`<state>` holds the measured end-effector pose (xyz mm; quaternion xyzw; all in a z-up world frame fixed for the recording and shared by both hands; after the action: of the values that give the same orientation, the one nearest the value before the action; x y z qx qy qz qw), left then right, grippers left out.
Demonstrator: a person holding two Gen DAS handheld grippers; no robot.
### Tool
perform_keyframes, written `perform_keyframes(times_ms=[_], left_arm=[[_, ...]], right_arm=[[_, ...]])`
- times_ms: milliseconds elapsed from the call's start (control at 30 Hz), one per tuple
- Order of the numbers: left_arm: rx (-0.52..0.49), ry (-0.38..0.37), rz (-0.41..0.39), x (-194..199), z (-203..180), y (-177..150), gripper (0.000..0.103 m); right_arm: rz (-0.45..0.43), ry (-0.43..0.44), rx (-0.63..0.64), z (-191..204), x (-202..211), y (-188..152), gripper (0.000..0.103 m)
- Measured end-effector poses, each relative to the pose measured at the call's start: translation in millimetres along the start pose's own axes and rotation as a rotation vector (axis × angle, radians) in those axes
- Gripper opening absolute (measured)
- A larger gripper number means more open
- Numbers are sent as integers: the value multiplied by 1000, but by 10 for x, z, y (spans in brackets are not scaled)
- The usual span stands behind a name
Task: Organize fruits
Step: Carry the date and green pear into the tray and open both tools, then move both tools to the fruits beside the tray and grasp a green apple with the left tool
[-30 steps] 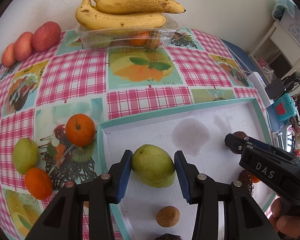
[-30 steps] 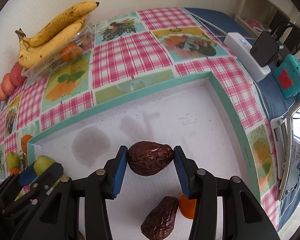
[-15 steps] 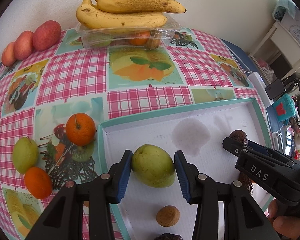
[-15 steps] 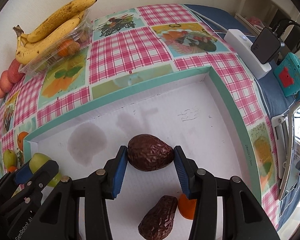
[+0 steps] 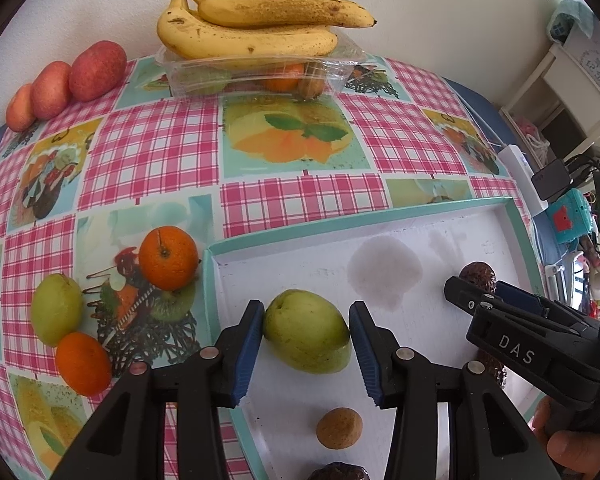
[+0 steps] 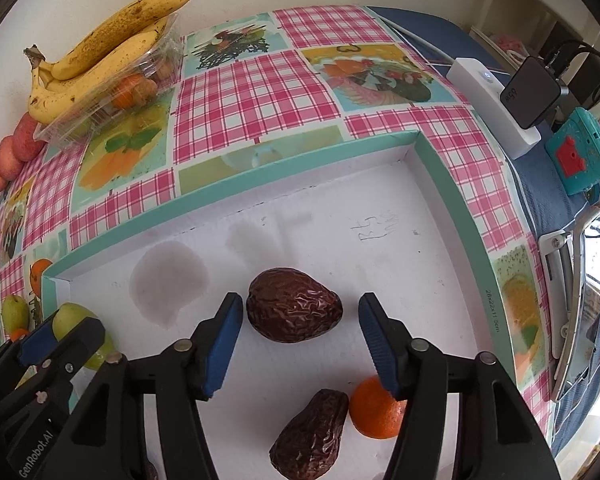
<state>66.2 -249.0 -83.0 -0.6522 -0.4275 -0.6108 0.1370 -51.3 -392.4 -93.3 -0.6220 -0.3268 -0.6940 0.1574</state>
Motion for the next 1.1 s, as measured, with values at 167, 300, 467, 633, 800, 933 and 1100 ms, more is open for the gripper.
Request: perform_keyframes(times_ms=[167,300,467,633,800,933,1100], left_arm=[[5,2,-11,75,11,21,54],[9,2,-25,171,27,48,58],[15,9,-46,302,60,93,67],[44,61,-47,394,157,115,74],[82,110,-64,469,306,121,93],[130,136,-79,534,474,122,102],[181,180,-83,590,681,108,103]], right_arm=[[-17,3,-6,-18,65,8,79],[-41,-5,-4,-17,139,26,88],[-74,10,-10,-1,239,35,93],[-99,31,-22,-7,300,47,93],[-106,21,-17,18,357,1,93],[-111,15,-3,51,393,-12,93],[-107,51,-1,122,417,-26,93]])
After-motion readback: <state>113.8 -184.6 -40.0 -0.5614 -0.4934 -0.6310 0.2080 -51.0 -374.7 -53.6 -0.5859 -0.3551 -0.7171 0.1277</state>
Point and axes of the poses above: each gripper's, at about its wrist camera, not at the fingertips, and x roughly against the way its jaws point, z to its left, y to its top, the point moved 2 cm from there along -x, roughly the way its jaws point
